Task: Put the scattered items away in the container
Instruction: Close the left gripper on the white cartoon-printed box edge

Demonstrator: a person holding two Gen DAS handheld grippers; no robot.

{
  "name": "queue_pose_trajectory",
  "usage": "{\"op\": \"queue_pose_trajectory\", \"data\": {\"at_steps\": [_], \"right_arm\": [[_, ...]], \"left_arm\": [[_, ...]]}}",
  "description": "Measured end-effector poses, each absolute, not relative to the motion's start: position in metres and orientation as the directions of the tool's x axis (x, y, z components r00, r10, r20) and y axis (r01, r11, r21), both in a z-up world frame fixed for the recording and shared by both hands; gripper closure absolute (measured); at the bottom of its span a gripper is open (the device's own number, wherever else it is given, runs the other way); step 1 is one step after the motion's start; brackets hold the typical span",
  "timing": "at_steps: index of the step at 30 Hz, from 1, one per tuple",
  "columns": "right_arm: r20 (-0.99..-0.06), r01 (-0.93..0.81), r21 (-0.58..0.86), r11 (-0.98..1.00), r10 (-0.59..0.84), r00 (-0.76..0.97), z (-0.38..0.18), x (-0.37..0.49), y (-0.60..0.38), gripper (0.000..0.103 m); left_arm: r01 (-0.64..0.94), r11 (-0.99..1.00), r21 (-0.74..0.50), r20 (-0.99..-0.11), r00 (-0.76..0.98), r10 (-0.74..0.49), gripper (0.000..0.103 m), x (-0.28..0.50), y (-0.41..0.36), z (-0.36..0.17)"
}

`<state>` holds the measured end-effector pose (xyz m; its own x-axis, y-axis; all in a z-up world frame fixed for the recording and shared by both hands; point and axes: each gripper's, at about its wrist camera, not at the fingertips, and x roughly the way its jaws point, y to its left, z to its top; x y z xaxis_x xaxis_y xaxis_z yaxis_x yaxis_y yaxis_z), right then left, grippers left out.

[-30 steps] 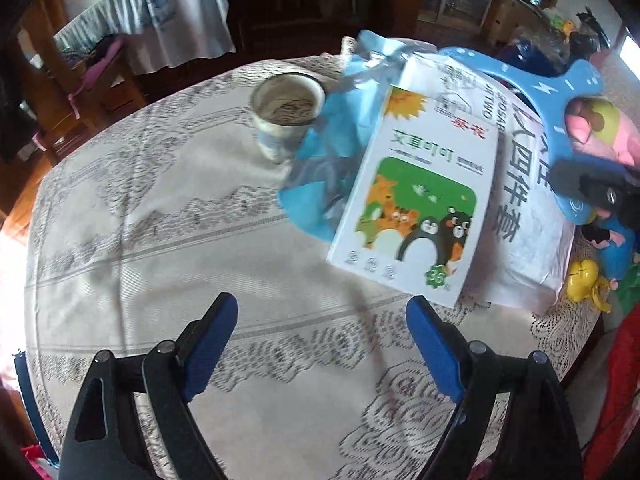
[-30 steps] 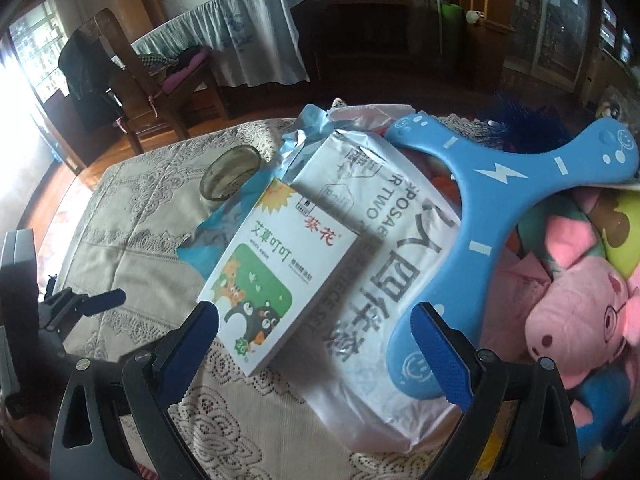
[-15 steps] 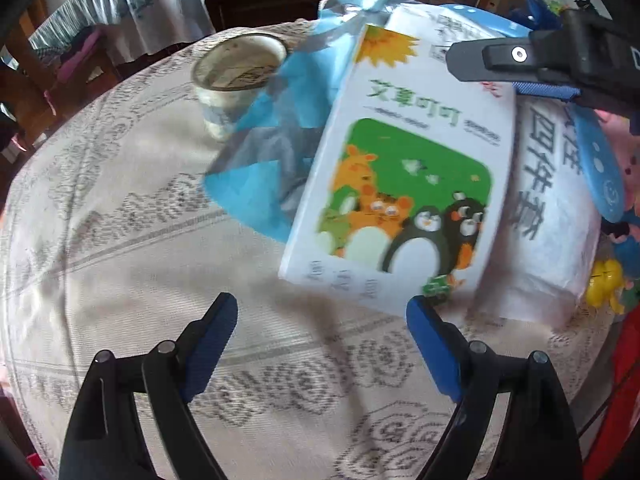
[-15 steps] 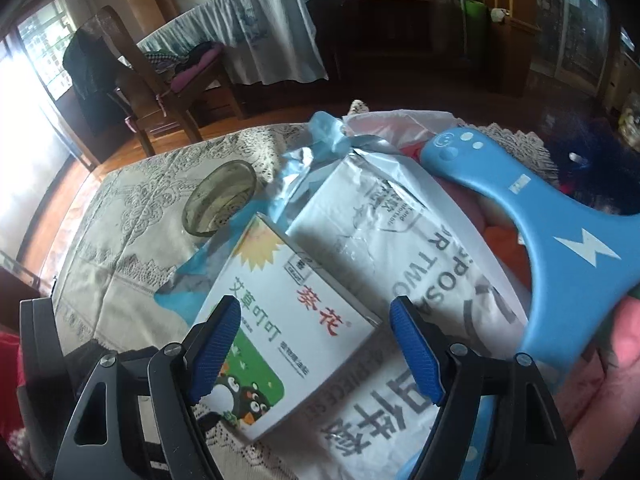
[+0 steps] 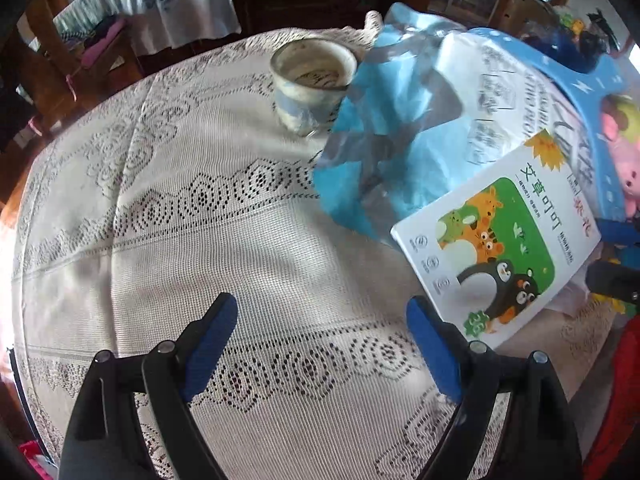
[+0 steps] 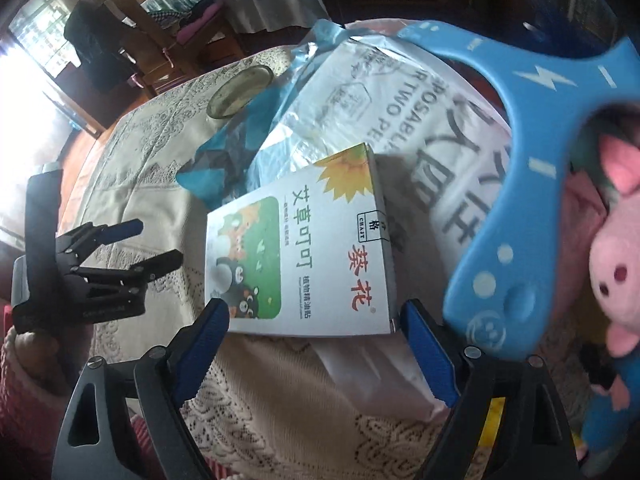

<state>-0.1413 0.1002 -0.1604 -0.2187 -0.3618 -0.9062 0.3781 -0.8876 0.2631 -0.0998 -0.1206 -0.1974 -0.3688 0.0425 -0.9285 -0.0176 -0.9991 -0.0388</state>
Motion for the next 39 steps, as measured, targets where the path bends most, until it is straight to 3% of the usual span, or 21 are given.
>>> {"op": "queue_pose_trajectory", "data": {"at_steps": [6, 11, 13, 14, 15, 18, 22, 26, 28, 30, 31, 37, 39], "right_arm": [[-0.854, 0.245, 0.355, -0.902, -0.42, -0.309, -0.152, -0.129, 0.139, 0.014], [-0.849, 0.22, 0.377, -0.9, -0.43, -0.306, -0.151, -0.138, 0.141, 0.013], [-0.851, 0.225, 0.378, -0.898, -0.432, -0.298, -0.152, -0.141, 0.135, 0.025], [-0.855, 0.218, 0.376, -0.901, -0.427, -0.294, -0.155, -0.143, 0.132, 0.047], [-0.858, 0.204, 0.375, -0.904, -0.422, -0.294, -0.158, -0.145, 0.131, 0.054], [-0.857, 0.177, 0.377, -0.909, -0.415, -0.306, -0.161, -0.151, 0.132, 0.052], [-0.872, 0.172, 0.354, -0.919, -0.391, -0.296, -0.169, -0.157, 0.129, 0.043], [-0.862, 0.196, 0.374, -0.907, -0.417, -0.288, -0.172, -0.158, 0.125, 0.023], [-0.868, 0.205, 0.361, -0.91, -0.409, -0.283, -0.173, -0.159, 0.121, 0.023], [-0.877, 0.219, 0.335, -0.916, -0.388, -0.281, -0.173, -0.157, 0.118, 0.037], [-0.879, 0.224, 0.329, -0.917, -0.384, -0.281, -0.173, -0.157, 0.118, 0.037], [-0.877, 0.23, 0.333, -0.914, -0.39, -0.281, -0.175, -0.157, 0.124, 0.039], [-0.882, 0.235, 0.313, -0.92, -0.374, -0.288, -0.175, -0.157, 0.121, 0.034]], "left_arm": [[-0.142, -0.99, -0.014, -0.924, -0.377, 0.067, 0.015, -0.083, -0.081, -0.196], [-0.154, -0.987, -0.047, -0.928, -0.358, 0.101, 0.012, -0.086, -0.062, -0.214], [-0.149, -0.987, -0.068, -0.924, -0.364, 0.118, 0.01, -0.088, -0.06, -0.216], [-0.149, -0.986, -0.074, -0.924, -0.362, 0.124, 0.01, -0.088, -0.059, -0.217], [-0.151, -0.985, -0.081, -0.923, -0.361, 0.131, 0.01, -0.088, -0.058, -0.216], [-0.18, -0.976, -0.121, -0.909, -0.374, 0.182, 0.01, -0.082, -0.058, -0.21], [-0.171, -0.98, -0.104, -0.911, -0.378, 0.163, 0.004, -0.095, -0.056, -0.218], [-0.155, -0.962, -0.225, -0.897, -0.352, 0.266, 0.001, -0.106, -0.06, -0.231], [-0.164, -0.95, -0.265, -0.886, -0.348, 0.307, 0.001, -0.107, -0.06, -0.235], [-0.182, -0.936, -0.3, -0.871, -0.348, 0.346, 0.008, -0.107, -0.059, -0.236], [-0.197, -0.924, -0.329, -0.859, -0.343, 0.379, 0.025, -0.106, -0.058, -0.234], [-0.201, -0.912, -0.359, -0.843, -0.349, 0.409, 0.036, -0.102, -0.063, -0.234], [-0.197, -0.909, -0.368, -0.839, -0.35, 0.416, 0.039, -0.102, -0.065, -0.234]]}}
